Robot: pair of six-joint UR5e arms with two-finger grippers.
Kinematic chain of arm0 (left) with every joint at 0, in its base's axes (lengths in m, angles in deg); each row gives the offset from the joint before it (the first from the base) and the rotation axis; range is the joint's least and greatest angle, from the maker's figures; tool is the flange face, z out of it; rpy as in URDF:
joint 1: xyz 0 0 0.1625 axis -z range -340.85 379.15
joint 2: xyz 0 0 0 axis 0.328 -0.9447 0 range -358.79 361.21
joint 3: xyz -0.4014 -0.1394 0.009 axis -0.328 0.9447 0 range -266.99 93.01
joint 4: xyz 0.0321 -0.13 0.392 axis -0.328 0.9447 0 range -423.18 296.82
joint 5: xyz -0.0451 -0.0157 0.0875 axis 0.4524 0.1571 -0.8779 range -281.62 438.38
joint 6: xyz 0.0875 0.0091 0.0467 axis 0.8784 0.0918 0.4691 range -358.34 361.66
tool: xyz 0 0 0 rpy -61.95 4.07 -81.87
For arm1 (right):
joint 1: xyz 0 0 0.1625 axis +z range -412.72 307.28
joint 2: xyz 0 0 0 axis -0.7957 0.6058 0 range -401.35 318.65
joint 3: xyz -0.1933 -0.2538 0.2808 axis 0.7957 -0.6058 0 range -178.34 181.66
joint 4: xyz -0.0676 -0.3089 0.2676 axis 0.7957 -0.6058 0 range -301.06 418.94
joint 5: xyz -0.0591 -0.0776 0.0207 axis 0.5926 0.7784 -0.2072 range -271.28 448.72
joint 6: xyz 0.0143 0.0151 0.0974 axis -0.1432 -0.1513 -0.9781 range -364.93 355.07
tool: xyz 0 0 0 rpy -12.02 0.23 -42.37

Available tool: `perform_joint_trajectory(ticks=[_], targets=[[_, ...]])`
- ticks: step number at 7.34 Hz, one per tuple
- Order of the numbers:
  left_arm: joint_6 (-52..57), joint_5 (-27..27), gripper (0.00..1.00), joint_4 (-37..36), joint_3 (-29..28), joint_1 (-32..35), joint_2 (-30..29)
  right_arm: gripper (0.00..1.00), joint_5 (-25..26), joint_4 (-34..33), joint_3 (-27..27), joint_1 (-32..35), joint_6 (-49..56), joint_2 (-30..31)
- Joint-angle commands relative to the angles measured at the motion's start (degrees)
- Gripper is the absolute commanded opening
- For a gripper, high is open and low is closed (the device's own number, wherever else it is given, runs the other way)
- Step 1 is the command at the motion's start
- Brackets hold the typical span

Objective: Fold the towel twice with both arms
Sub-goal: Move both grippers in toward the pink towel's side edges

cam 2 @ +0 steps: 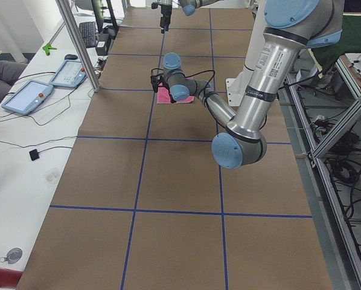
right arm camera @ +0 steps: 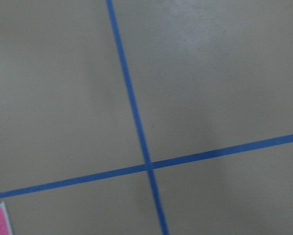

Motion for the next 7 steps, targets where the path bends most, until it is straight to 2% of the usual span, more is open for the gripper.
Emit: perform_joint_trajectory(ticks=[1,2,5,7], targets=[[-4.14,-7.6,1.0,1.72,-4.18,-8.3,-4.0,0.99,0.93,8.04,0.19,-5.93,-9.87,-0.41],[-4.14,-7.9,1.0,1.72,-6.74,-9.56,-6.38,0.99,2.42,8.93,0.28,-7.87,-10.07,-0.33],[-3.7,-8.6,0.99,1.99,-9.39,-11.24,-6.75,0.99,2.61,8.94,0.19,-11.31,-10.07,-0.76],[-3.7,-8.6,0.99,5.66,-12.55,-12.11,-6.75,0.99,3.49,8.94,0.11,-12.8,-11.72,-1.29]])
